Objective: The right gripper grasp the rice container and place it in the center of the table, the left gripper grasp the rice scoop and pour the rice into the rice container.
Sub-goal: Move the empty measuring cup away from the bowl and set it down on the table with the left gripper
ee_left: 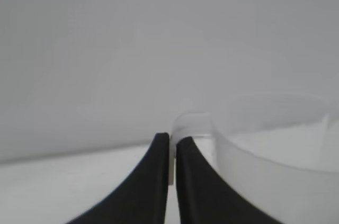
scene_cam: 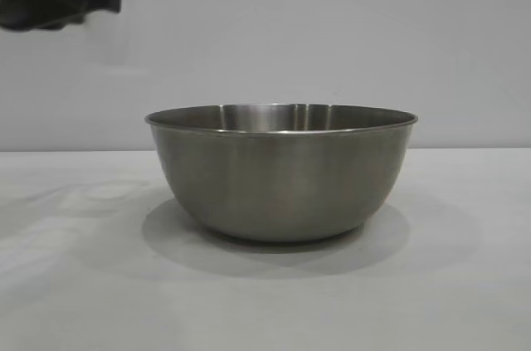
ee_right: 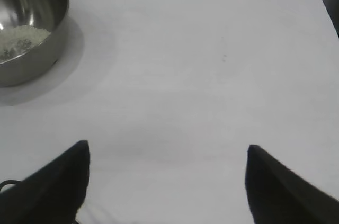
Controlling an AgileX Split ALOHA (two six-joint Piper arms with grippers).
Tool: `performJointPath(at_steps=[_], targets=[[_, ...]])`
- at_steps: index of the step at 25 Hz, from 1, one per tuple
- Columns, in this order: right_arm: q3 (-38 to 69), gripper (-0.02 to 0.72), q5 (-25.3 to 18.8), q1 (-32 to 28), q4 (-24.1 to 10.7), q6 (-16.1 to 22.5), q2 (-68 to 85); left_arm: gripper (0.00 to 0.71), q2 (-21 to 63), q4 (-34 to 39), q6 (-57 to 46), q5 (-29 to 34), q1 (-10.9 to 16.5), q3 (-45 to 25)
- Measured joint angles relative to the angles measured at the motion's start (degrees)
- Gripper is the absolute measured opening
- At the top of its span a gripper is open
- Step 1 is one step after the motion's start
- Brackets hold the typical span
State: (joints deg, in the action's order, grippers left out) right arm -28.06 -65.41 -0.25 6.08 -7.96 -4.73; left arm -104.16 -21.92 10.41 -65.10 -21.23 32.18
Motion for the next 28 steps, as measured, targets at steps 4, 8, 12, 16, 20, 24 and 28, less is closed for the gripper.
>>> performJointPath(at_steps=[4,8,12,16,20,24,28], targets=[[0.0,0.557,0.0,0.0,0.0,0.0,0.0,0.0,-2.1,-1.3,0.0,0.0,0.0,-1.7],[0.0,0.557,0.0,0.0,0.0,0.0,0.0,0.0,-6.0,-1.4,-0.1,0.0,0.0,-1.8],[0.0,0.557,0.0,0.0,0.0,0.0,0.0,0.0,-9.3,-1.4,-0.8,0.0,0.2,-1.8],[0.0,0.557,0.0,0.0,0.0,0.0,0.0,0.0,-11.8,-1.4,-1.7,0.0,0.2,-1.8],[0.0,0.557,0.0,0.0,0.0,0.0,0.0,0.0,-13.5,-1.4,-3.0,-0.2,0.5,-1.8],[0.0,0.557,0.0,0.0,0.0,0.0,0.0,0.0,-14.1,-1.3,-3.8,-0.9,0.7,-1.8],[0.0,0.557,0.0,0.0,0.0,0.0,0.0,0.121,-14.1,-1.3,-3.8,-0.9,0.7,-1.8]])
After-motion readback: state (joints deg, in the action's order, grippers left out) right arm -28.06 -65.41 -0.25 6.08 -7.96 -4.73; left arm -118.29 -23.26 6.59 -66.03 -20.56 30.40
